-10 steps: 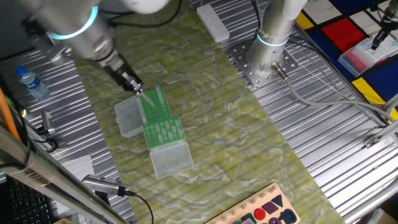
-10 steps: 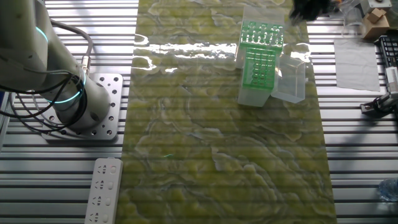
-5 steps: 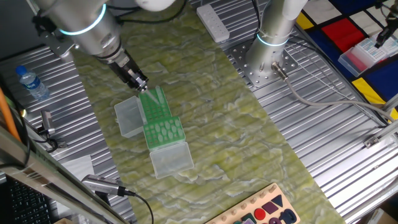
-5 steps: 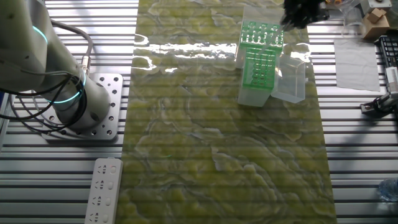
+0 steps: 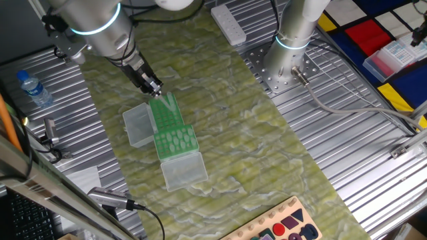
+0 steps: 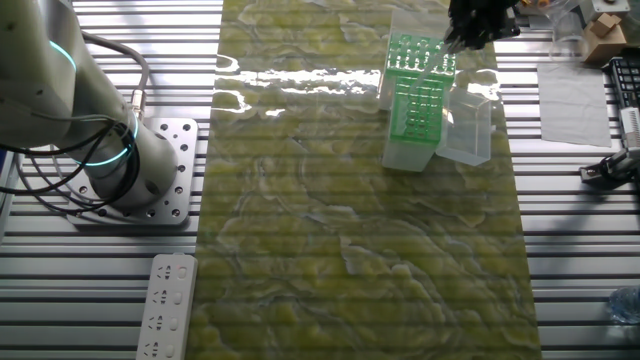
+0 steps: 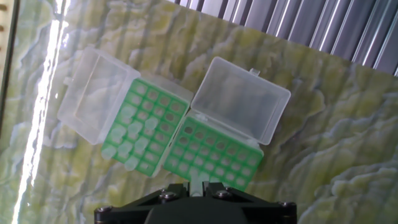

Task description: Transfer all large pipette tips from one holder to another

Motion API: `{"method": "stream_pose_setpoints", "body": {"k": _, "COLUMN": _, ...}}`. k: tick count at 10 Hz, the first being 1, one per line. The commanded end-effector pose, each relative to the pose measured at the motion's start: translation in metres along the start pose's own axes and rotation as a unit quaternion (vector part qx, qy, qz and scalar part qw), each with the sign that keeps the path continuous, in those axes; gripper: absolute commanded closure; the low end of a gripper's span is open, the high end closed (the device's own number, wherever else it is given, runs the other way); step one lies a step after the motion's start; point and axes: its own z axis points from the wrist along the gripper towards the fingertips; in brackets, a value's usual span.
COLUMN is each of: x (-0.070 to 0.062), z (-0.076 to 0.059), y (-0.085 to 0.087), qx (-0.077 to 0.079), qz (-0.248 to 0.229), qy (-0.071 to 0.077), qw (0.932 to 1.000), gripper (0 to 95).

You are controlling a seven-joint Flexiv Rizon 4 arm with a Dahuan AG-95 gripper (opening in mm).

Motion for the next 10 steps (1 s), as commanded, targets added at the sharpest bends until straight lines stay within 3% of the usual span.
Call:
{"method": "stream_pose_setpoints", "body": {"k": 1, "x": -0.0015, "z": 0.0006, "y": 0.0013, "qx": 0.0, "qz": 0.001, "qy": 0.001, "qw": 1.0, "gripper": 95.0}}
{"method": "stream_pose_setpoints", "body": {"k": 10, "x": -0.0011, "z": 0.0099, "y": 0.0062, "qx": 0.002, "qz": 0.004, "qy": -0.004, "qw": 1.0, "gripper": 95.0}}
